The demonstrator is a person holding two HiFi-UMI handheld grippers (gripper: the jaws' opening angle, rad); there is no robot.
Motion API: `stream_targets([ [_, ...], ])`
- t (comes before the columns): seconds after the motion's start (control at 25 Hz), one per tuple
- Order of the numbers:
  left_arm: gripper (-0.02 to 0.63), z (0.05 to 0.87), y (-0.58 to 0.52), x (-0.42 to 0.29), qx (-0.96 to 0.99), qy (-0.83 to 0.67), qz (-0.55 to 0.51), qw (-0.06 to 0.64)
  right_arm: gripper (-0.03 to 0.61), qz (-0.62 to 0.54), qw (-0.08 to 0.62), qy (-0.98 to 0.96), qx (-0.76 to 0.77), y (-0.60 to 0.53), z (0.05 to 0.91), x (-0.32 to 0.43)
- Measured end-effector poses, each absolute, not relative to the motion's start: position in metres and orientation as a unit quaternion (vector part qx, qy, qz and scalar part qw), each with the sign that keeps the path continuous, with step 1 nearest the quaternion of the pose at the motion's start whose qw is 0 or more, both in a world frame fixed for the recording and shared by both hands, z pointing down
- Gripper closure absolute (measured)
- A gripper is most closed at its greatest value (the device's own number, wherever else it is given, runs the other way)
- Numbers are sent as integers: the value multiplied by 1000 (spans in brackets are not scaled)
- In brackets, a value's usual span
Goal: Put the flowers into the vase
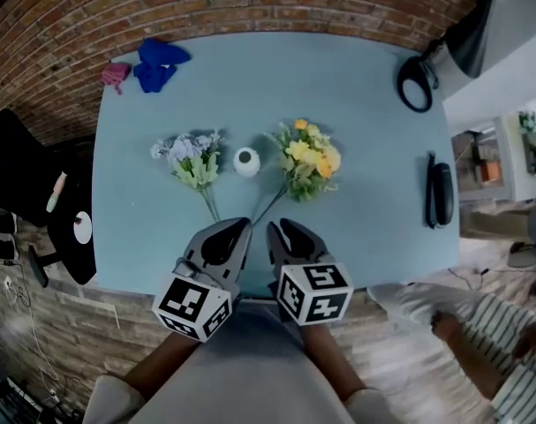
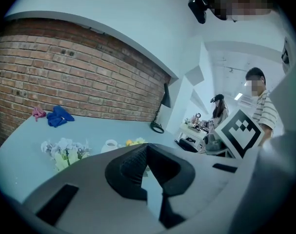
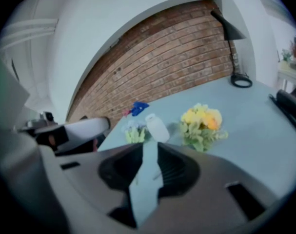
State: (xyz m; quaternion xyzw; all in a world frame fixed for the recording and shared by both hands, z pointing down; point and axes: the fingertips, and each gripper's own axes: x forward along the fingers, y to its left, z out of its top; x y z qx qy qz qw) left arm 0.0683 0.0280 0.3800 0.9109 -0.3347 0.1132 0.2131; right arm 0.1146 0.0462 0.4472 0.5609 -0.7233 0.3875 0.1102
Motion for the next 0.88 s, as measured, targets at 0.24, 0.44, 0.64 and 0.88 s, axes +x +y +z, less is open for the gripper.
stream_targets([
  [0.24, 598, 393, 8, 68, 906, -366, 107, 184, 474, 418, 94, -698, 574, 29, 468, 122],
  [0.44, 598, 404, -5, 68, 900, -373, 108, 200, 474, 456, 79, -676, 574, 13, 494, 118],
  [0.64, 598, 409, -8, 72, 902, -358, 108, 217, 456, 522, 58, -618, 584, 7, 536, 135],
  [0.88, 598, 413, -14, 60, 896, -362, 113, 229, 437, 598, 18, -552, 581, -5, 580, 143],
])
